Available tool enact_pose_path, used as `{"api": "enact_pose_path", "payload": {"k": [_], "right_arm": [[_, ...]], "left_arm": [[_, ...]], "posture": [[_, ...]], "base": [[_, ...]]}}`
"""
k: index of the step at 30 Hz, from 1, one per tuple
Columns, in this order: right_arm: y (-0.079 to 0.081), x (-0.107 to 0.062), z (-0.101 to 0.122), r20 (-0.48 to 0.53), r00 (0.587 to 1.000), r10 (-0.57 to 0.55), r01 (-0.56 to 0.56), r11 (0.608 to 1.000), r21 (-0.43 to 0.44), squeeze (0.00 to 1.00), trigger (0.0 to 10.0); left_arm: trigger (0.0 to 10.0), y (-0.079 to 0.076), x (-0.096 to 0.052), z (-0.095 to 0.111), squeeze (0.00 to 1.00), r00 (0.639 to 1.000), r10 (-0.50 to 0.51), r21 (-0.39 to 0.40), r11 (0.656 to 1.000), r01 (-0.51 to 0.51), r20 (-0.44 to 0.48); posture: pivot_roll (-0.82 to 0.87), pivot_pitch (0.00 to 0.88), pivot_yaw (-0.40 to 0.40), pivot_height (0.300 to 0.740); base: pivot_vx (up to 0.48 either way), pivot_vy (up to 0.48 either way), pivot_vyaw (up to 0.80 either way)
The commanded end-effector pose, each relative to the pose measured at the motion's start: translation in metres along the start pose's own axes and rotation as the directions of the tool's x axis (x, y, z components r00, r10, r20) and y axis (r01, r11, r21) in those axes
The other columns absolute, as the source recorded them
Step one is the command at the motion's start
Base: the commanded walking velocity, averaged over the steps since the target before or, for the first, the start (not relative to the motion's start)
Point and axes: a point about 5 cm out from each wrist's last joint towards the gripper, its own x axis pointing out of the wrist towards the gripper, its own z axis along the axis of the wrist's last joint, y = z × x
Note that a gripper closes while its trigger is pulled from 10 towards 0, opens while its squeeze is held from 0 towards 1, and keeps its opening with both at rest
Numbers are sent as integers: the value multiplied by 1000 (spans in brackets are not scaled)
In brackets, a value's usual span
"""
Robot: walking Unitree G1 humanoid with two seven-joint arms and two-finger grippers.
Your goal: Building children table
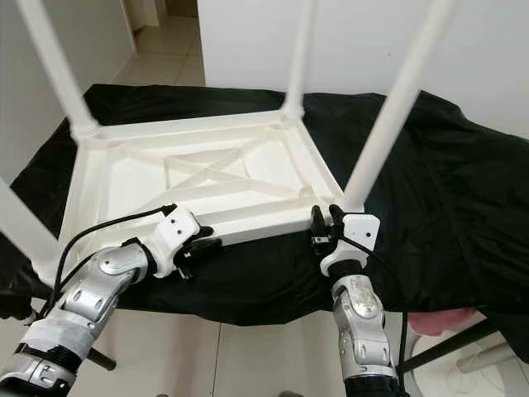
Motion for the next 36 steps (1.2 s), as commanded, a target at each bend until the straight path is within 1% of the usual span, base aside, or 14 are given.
{"api": "enact_pose_path", "payload": {"k": [1, 8, 12, 18, 22, 23, 24, 25, 26, 28, 29, 32, 33, 36], "right_arm": [[0, 1, -1, -2, 1000, -2, 2, 1000, 1, 0, 10000], [0, 2, -2, -3, 1000, -2, 2, 1000, 3, 0, 10000], [4, 3, -4, -8, 1000, -3, 3, 1000, 9, 0, 10000], [6, 3, -6, -12, 1000, -9, 9, 1000, 14, 0, 10000], [6, 2, -6, -12, 1000, -14, 14, 1000, 15, 0, 10000], [5, 2, -7, -13, 1000, -19, 20, 1000, 16, 0, 10000], [5, 2, -7, -13, 1000, -19, 20, 1000, 16, 0, 10000], [5, 1, -7, -13, 1000, -25, 25, 1000, 16, 0, 10000], [5, 1, -7, -14, 999, -29, 29, 999, 16, 0, 10000], [5, 0, -8, -15, 999, -32, 32, 999, 16, 0, 10000], [5, 0, -8, -16, 999, -32, 32, 999, 16, 0, 10000], [5, 0, -8, -16, 999, -32, 32, 999, 16, 0, 10000], [5, 0, -9, -17, 999, -33, 33, 999, 16, 0, 10000], [7, 0, -10, -20, 999, -29, 29, 999, 14, 0, 10000]], "left_arm": [[0, 2, 0, 0, 0, 999, 44, 13, 999, -44, -13], [0, -7, 9, 8, 0, 1000, 7, 36, 999, -7, 13], [0, -32, 35, 29, 0, 993, -73, 58, 996, 68, 89], [39, -50, 51, 41, 0, 983, -137, 80, 989, 128, 123], [0, -55, 54, 43, 0, 978, -160, 86, 985, 150, 132], [2039, -58, 56, 45, 0, 976, -174, 96, 982, 162, 134], [2039, -58, 56, 45, 0, 976, -174, 96, 982, 162, 134], [4902, -61, 58, 47, 0, 974, -182, 103, 980, 169, 136], [10000, -63, 60, 48, 0, 971, -195, 107, 978, 181, 138], [10000, -65, 61, 49, 0, 968, -206, 102, 976, 192, 141], [10000, -65, 61, 48, 302, 968, -205, 92, 977, 194, 142], [10000, -65, 61, 48, 302, 968, -205, 92, 977, 194, 142], [10000, -65, 60, 48, 1000, 968, -205, 86, 977, 195, 147], [10000, -63, 56, 49, 1000, 966, -203, 83, 978, 192, 161]], "posture": [[-58, 0, 1, 740], [-58, 0, 1, 740], [-60, 0, 5, 740], [-70, 0, 18, 740], [-74, 0, 23, 740], [-76, 0, 25, 740], [-76, 0, 25, 740], [-79, 0, 28, 740], [-81, 0, 30, 740], [-81, 0, 30, 740], [-81, 0, 30, 740], [-81, 0, 30, 740], [-81, 0, 30, 740], [-77, 0, 32, 740]], "base": [[0, 0, 0], [0, 0, 0], [0, 0, 0], [0, 0, 0], [0, 0, 0], [0, 0, 0], [0, 0, 0], [0, 0, 0], [0, 0, 0], [0, 0, 0], [0, 0, 0], [0, 0, 0], [0, 0, 0], [0, 0, 0]]}}
